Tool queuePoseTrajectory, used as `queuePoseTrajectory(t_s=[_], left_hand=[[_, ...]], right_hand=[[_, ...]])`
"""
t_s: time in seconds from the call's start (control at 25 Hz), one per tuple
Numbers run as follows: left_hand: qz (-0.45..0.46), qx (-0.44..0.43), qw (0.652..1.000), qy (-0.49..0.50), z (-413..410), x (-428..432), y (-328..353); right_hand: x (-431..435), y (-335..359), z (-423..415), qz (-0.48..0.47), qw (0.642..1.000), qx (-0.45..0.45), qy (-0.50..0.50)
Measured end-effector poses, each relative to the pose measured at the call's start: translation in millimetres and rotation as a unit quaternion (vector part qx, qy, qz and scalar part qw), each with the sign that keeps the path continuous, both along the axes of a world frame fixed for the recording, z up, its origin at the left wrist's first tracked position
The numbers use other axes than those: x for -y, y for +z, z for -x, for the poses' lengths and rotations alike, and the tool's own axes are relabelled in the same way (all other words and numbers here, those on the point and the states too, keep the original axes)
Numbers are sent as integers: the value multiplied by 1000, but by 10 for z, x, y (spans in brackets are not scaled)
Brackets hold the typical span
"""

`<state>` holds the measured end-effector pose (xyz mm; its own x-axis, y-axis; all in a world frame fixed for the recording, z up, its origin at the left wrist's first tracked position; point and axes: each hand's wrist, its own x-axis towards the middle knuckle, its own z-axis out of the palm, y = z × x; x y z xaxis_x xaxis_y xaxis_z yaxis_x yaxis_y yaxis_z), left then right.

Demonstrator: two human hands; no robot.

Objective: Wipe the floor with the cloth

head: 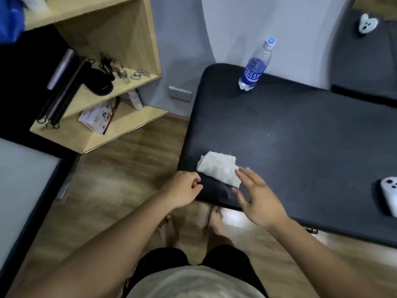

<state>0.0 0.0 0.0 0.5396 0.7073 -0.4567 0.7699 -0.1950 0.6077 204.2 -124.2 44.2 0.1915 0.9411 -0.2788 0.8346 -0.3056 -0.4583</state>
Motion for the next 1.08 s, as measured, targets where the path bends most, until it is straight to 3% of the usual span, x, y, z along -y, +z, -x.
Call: queuePoseTrajectory(t_s=[0.08, 0.24, 0.36, 0.48, 0.76, 0.96, 1.08], left_hand=[[8, -20, 1000, 14, -186, 18, -130], [-6, -74, 992, 100, -550, 38, -330], [5, -71, 973, 218, -725, 17, -376], [5, -92, 965, 245, -783, 1, -370], [-4, -154, 961, 230, -623, -80, -217], [-71, -78, 953, 284, -125, -142, 37], [-122, -83, 945, 291, 518, -187, 153]], right_hand=[[-114, -180, -141, 11, 1000, 2, 1], [-401, -587, -399, 128, 992, -13, 2], [-573, -801, -580, 141, 990, -10, 21], [-655, -914, -673, 159, 986, -23, 45], [-689, -875, -530, 90, 987, -123, 40], [-968, -627, 102, -12, 992, -96, 86], [-1172, -433, 672, -14, 971, -191, 142]])
